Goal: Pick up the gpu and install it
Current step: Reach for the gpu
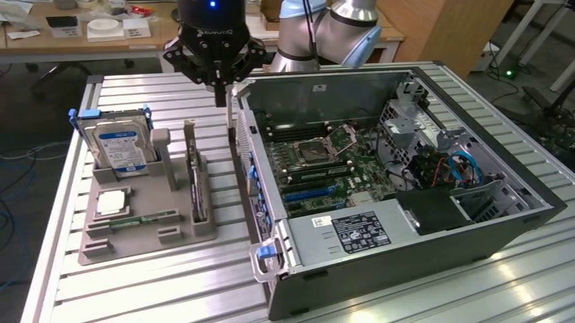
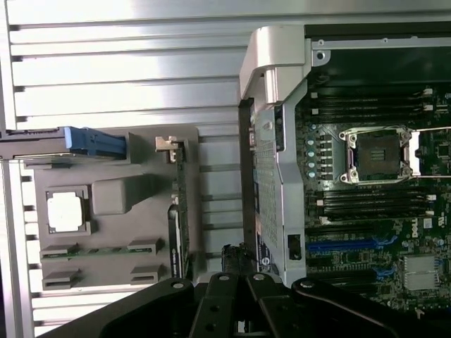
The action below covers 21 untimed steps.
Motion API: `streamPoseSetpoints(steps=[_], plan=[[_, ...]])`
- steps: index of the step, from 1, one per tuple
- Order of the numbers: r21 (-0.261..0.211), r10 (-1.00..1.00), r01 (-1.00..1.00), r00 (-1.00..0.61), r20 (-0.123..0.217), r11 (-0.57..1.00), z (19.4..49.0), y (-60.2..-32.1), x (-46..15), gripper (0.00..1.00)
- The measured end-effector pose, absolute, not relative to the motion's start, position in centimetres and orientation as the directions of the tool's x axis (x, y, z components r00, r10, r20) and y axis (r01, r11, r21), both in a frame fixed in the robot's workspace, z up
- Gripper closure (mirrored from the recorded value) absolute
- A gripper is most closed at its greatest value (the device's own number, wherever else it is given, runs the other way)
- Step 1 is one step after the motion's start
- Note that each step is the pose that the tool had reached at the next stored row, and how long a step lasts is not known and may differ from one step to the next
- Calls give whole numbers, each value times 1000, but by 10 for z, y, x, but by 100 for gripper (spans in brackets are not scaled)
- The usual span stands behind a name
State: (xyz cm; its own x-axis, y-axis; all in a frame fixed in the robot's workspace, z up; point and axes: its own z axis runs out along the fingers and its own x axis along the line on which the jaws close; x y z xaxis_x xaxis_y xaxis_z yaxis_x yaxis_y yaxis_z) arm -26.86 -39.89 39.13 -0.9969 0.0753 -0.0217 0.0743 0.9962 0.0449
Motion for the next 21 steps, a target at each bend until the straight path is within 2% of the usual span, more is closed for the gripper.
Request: streamPoseSetpoints(steps=[21], plan=[[45, 75, 74, -997, -21, 996, 391, -399, -288, 90]])
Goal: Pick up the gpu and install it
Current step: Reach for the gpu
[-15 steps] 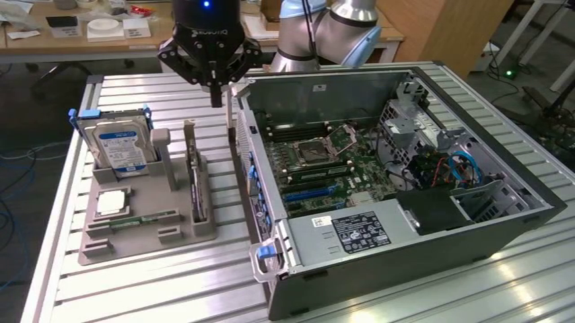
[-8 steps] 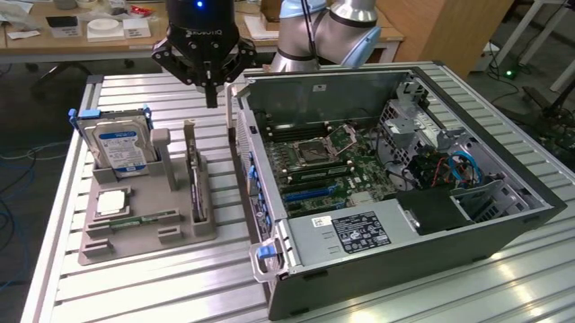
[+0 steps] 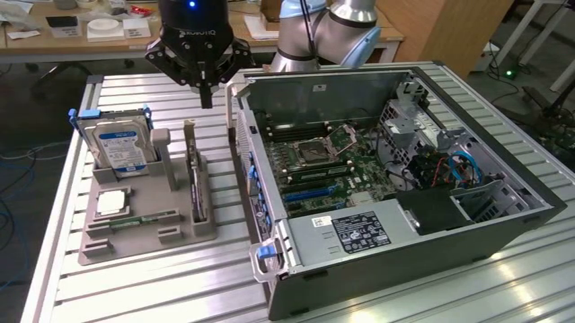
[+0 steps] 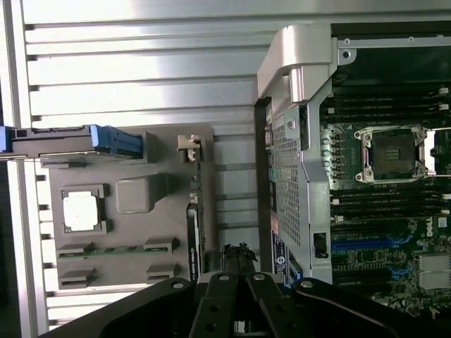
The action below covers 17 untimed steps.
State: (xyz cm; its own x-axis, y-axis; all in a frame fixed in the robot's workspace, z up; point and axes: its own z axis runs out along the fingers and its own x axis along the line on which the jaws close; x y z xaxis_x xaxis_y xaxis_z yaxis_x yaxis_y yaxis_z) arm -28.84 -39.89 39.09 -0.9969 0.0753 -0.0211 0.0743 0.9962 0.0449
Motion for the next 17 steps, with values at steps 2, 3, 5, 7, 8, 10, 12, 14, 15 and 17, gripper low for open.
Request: streamPoseSetpoints(steps=[2, 3, 5, 7, 8, 10, 12, 14, 15, 17], plan=[[45, 75, 74, -997, -21, 996, 391, -399, -290, 90], [45, 75, 74, -997, -21, 996, 391, -399, -291, 90], [45, 75, 74, -997, -21, 996, 391, -399, -292, 90], [45, 75, 74, -997, -21, 996, 391, -399, -294, 90], [45, 75, 74, -997, -21, 996, 391, -399, -295, 90], [45, 75, 74, -997, -21, 996, 391, -399, -297, 90], [45, 75, 74, -997, -21, 996, 391, -399, -298, 90], [45, 75, 74, -997, -21, 996, 391, -399, -300, 90], [45, 75, 74, -997, -21, 996, 391, -399, -301, 90], [45, 75, 74, -997, -20, 996, 391, -399, -302, 90]])
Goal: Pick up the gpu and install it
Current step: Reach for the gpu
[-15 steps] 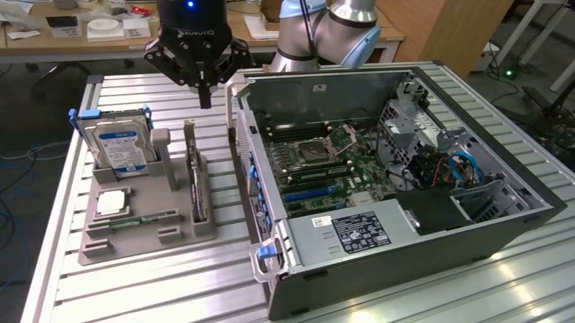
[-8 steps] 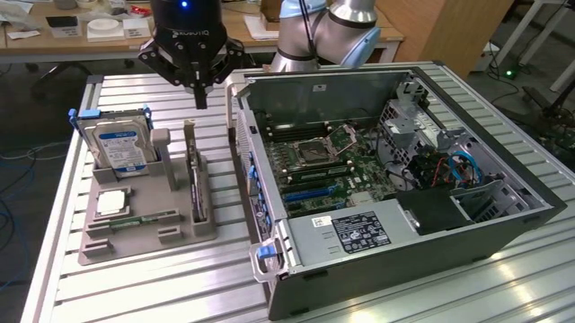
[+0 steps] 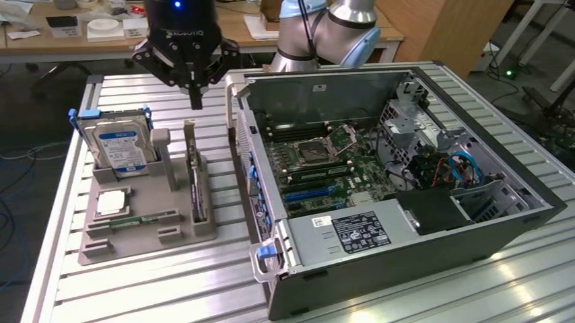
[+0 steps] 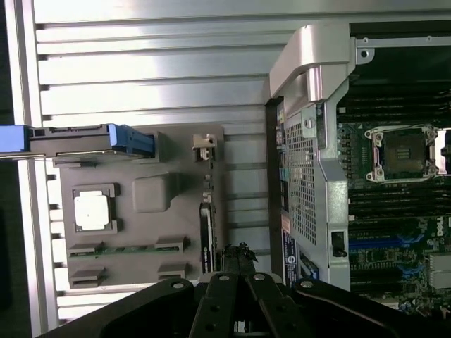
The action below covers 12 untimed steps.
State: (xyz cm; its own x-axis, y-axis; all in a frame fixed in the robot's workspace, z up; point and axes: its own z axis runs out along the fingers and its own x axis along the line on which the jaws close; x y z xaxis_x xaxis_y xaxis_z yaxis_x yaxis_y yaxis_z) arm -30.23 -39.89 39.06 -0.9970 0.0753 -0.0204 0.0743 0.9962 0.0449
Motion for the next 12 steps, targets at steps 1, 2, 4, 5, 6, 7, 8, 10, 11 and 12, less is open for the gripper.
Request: streamPoseSetpoints(steps=[1, 2, 4, 5, 6, 7, 8, 10, 11, 12], plan=[[45, 75, 74, -997, -20, 996, 391, -399, -303, 90], [45, 75, 74, -997, -20, 996, 391, -399, -304, 90], [45, 75, 74, -997, -20, 996, 390, -399, -306, 90], [45, 75, 74, -997, -20, 996, 390, -399, -307, 90], [45, 75, 74, -997, -20, 996, 390, -399, -308, 90], [45, 75, 74, -997, -20, 996, 390, -399, -309, 90], [45, 75, 74, -997, -20, 996, 390, -399, -310, 90], [45, 75, 74, -997, -20, 996, 390, -399, -311, 90], [45, 75, 74, -997, -20, 996, 390, -399, -312, 90], [45, 75, 74, -997, -20, 996, 390, -399, -313, 90]])
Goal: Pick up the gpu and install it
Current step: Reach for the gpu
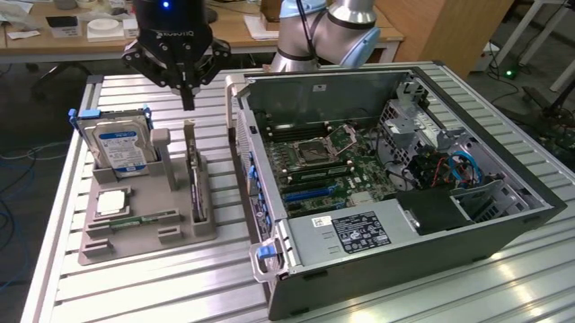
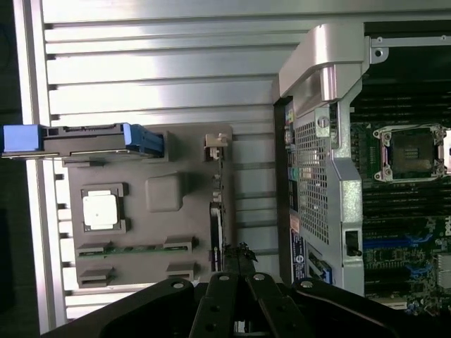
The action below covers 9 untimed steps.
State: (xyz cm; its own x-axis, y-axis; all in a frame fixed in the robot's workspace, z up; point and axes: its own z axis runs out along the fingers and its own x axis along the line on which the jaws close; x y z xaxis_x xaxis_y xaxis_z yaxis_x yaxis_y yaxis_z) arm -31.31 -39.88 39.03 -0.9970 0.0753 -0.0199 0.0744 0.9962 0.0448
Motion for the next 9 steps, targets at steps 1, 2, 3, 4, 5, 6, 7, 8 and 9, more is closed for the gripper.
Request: streamPoseSetpoints(steps=[1, 2, 3, 4, 5, 6, 7, 8, 9], plan=[[45, 75, 74, -997, -20, 996, 390, -399, -314, 90], [45, 75, 74, -997, -20, 996, 390, -399, -315, 90], [45, 75, 74, -997, -20, 996, 390, -399, -316, 90], [45, 75, 74, -997, -20, 996, 390, -399, -317, 90], [45, 75, 74, -997, -20, 996, 390, -399, -318, 90], [45, 75, 74, -997, -19, 996, 390, -399, -319, 90], [45, 75, 74, -997, -20, 996, 390, -399, -320, 90], [45, 75, 74, -997, -19, 996, 390, -399, -321, 90], [45, 75, 74, -997, -19, 996, 390, -399, -322, 90]])
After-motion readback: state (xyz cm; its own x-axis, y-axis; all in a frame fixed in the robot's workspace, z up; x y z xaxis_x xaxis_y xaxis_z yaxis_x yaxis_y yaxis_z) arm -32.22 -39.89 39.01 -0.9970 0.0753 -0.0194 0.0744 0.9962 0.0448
